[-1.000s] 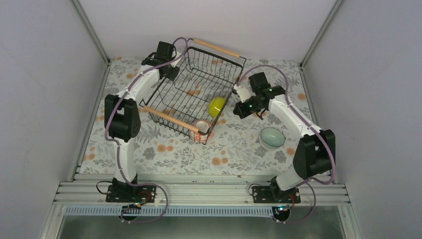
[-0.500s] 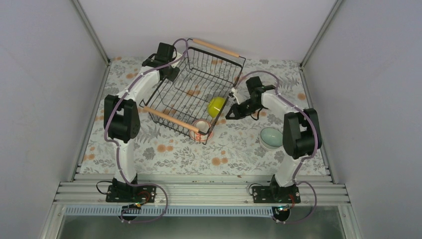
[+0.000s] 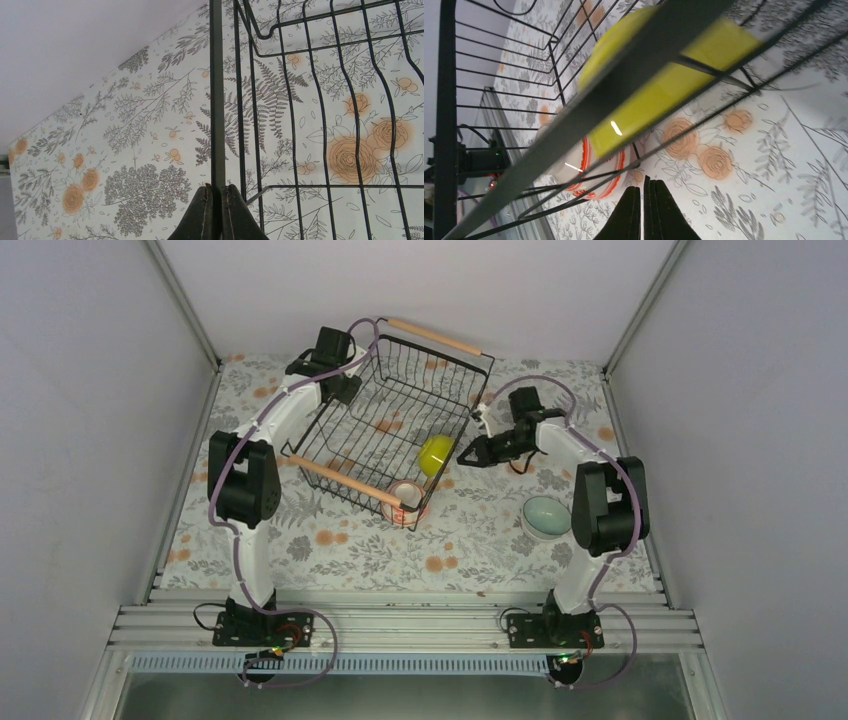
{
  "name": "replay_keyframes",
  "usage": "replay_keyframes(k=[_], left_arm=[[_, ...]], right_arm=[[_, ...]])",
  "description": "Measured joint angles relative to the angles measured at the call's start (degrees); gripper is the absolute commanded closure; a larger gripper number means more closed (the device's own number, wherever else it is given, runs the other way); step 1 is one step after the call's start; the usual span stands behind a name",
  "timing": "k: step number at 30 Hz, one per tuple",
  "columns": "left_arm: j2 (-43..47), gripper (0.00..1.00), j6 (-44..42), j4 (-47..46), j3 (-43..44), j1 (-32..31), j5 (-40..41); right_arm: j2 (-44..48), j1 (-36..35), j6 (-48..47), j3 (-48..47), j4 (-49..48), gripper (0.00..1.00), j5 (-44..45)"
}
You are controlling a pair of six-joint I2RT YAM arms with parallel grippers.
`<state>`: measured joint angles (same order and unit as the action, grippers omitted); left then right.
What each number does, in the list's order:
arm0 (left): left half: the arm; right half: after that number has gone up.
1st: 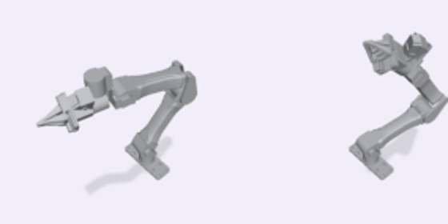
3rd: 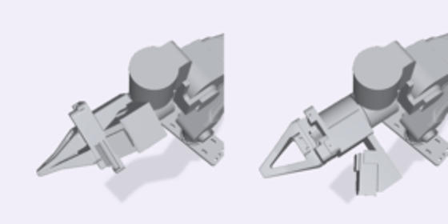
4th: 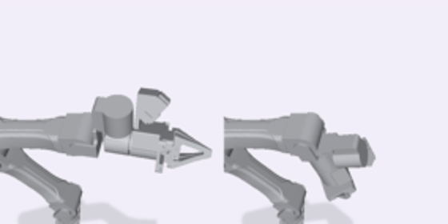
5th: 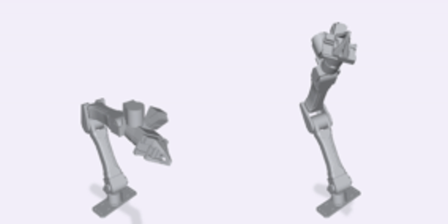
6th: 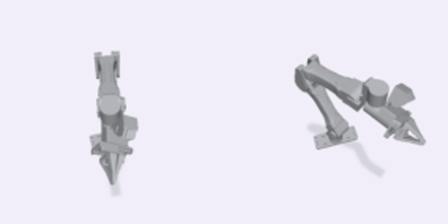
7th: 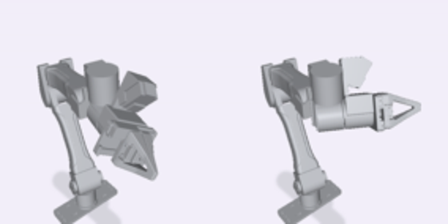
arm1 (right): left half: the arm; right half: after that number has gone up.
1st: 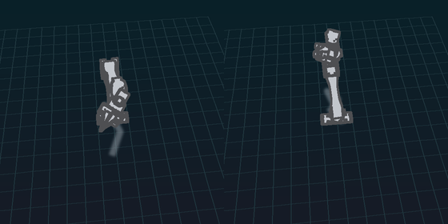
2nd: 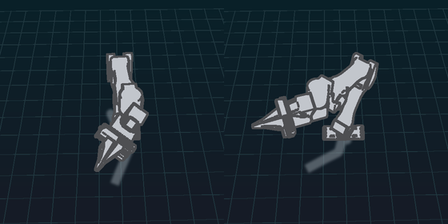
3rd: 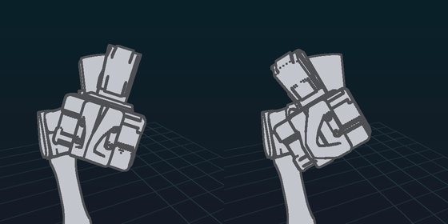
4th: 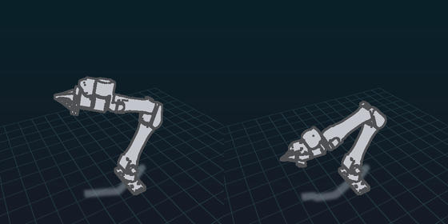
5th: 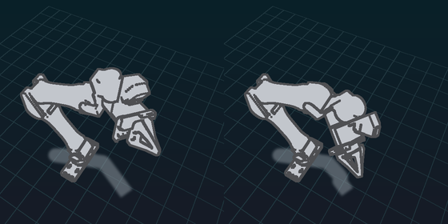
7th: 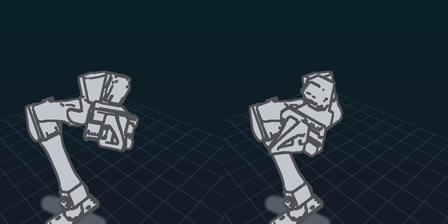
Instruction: Unload the bowls from the dish rack
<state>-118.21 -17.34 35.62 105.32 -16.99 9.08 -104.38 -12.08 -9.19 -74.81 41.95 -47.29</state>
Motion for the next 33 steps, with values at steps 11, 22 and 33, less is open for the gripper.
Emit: replay_keyframes(k=[11, 22, 33], left_arm=[[0.28, 0.98, 0.04, -0.72, -0.63, -0.07, 0.26], [0.28, 0.98, 0.02, -0.76, -0.66, -0.15, 0.61], [0.28, 0.98, 0.02, -0.76, -0.66, -0.39, 1.05]], right_arm=[[-2.03, 9.53, -1.49, 5.25, 0.35, 0.96, -14.53], [-11.76, 9.51, -8.85, 0.72, 8.72, 0.96, -25.62], [-13.68, 9.51, -10.97, -4.5, 12.09, 0.96, -28.79]])
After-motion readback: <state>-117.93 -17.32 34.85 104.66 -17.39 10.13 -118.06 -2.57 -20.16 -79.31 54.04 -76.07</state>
